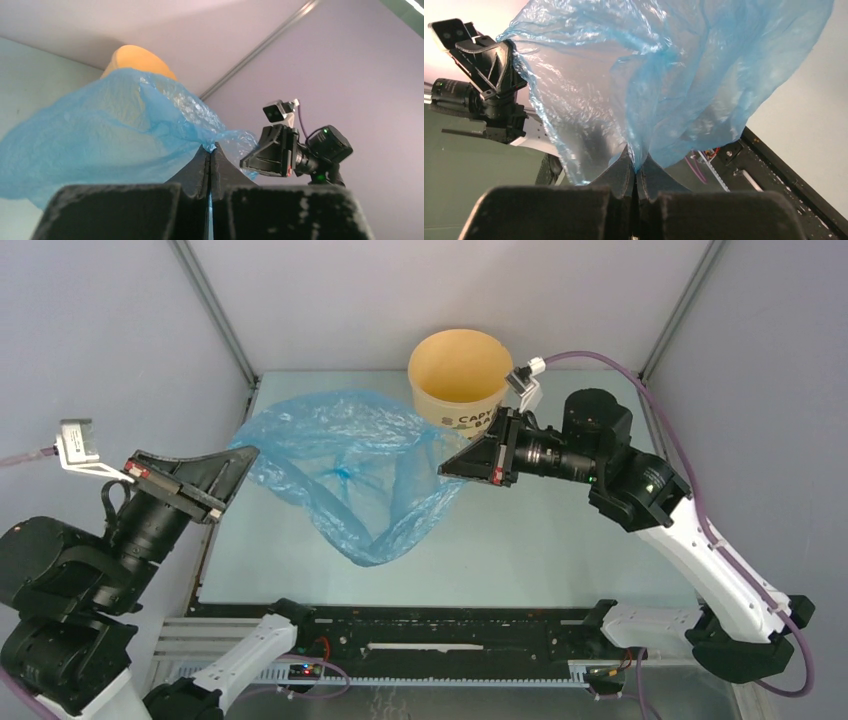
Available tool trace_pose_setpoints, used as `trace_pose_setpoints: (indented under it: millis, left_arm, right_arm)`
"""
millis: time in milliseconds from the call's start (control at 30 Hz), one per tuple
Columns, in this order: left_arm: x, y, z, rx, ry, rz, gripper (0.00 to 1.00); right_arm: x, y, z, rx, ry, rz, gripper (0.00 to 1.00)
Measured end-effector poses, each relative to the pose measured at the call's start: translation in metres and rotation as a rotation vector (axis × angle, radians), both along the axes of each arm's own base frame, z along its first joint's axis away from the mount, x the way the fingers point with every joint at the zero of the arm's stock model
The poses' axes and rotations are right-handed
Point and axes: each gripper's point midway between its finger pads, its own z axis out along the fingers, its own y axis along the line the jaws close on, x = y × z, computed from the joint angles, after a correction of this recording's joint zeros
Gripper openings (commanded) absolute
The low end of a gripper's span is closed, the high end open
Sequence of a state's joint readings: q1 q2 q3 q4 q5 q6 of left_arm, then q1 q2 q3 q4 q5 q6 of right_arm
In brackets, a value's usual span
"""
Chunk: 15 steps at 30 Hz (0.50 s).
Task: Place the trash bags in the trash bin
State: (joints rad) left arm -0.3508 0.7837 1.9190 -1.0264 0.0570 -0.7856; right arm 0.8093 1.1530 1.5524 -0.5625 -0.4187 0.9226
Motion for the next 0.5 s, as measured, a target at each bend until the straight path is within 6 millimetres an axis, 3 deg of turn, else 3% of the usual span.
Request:
trace_pose_setpoints:
  millis: [67,300,433,500]
  left_arm:
    - [0.006,0.004,-0.004,0.005,0.016,0.031,0.0]
    - [0.032,0.026,-0.027,0.065,0.077,0.196,0.0]
    - [0.05,0.036,-0.052,0.133,0.134,0.276,0.0]
    - [0.055,0.039,-0.06,0.164,0.152,0.295,0.0]
  right_arm:
    - [0.003,0.0,-0.002,-0.005,0.006,-0.001,0.15]
    - [0.038,0.003,-0.024,-0.054,0.048,-0.059,0.63]
    - [0.068,-0.013,-0.03,-0.067,0.052,-0.14,0.83]
    - [0.083,-0.025,-0.031,-0.071,0.053,-0.191,0.87]
